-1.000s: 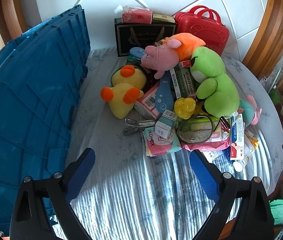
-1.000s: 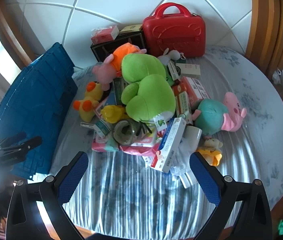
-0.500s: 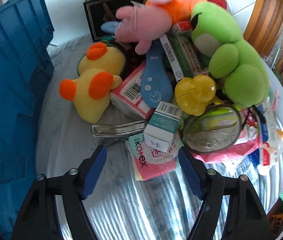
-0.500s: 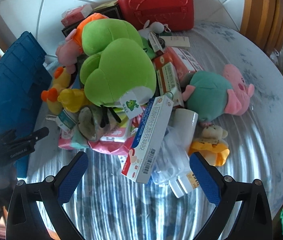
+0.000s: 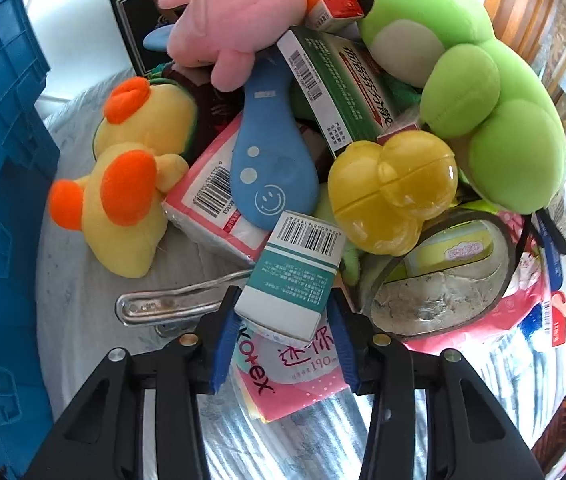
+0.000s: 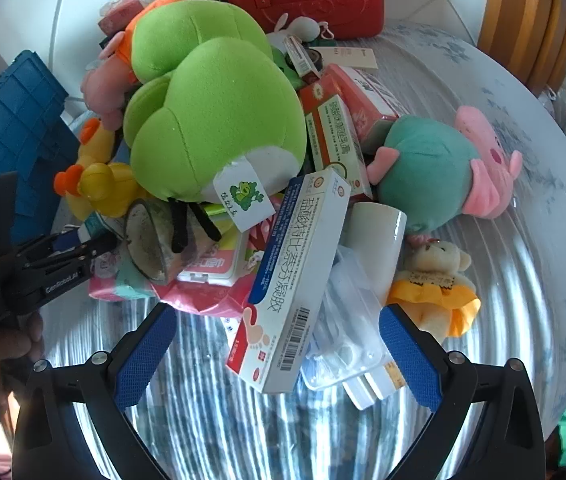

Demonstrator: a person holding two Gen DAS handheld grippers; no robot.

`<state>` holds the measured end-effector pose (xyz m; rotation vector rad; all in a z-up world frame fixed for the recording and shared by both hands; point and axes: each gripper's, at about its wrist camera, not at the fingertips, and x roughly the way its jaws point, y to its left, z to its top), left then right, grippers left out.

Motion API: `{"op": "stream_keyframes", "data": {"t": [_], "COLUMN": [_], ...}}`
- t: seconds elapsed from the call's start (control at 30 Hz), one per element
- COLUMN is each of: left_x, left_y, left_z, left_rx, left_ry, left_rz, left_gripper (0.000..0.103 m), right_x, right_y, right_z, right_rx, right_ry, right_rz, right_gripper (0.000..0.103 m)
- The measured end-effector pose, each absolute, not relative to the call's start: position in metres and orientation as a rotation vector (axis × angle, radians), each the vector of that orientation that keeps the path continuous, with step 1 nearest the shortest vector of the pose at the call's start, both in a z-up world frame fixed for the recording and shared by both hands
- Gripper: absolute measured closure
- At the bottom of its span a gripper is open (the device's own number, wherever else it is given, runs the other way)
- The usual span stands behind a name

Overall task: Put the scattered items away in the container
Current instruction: 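Close the left tool on the white-teal box while the right tool grasps the ointment box, then lift both boxes and carry them toward the blue crate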

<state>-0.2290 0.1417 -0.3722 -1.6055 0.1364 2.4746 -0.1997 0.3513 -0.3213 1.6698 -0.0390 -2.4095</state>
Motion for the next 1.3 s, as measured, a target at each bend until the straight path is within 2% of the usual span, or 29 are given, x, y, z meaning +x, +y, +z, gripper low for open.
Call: {"op": "stream_keyframes", "data": {"t": [0.23,0.3,0.4,0.63,0.8,1.3], "left_x": [-0.208,-0.206,-0.199,-0.191,-0.187,-0.172], "left_y": [0.143,0.138,0.136,0.136,0.135,0.133], "left_z": [-0.36,-0.358,-0.356,-0.354,-0.349,-0.33], "left_rx": [-1.579,-1.581,-1.576,-1.574,-1.561,-1.534], "left_ry": [0.109,0.092,0.078,0.075,0.076,0.053], "left_rz": [2.493,2.495,2.5,2.502,2.512,2.558], "left_gripper": [0.062,0.062,0.062,0.062,0.062,0.062], "right_x": [-0.214,-0.219,-0.224,-0.229,-0.224,-0.209], "right_y": [0.345,0.346,0.353,0.356,0.368,0.379], "right_z": [-0.332,-0.337,-0.343,-0.35,-0.339,-0.316], "right_rx": [1.701,1.727,1.767,1.785,1.756,1.704], "right_ry": [0.015,0.004,-0.028,0.017,-0.054,-0.119], "right_rz": [-2.46,-2.466,-2.474,-2.436,-2.452,-2.446], "right_gripper": [0.004,0.019,0.034,0.036,0.061,0.062]}}
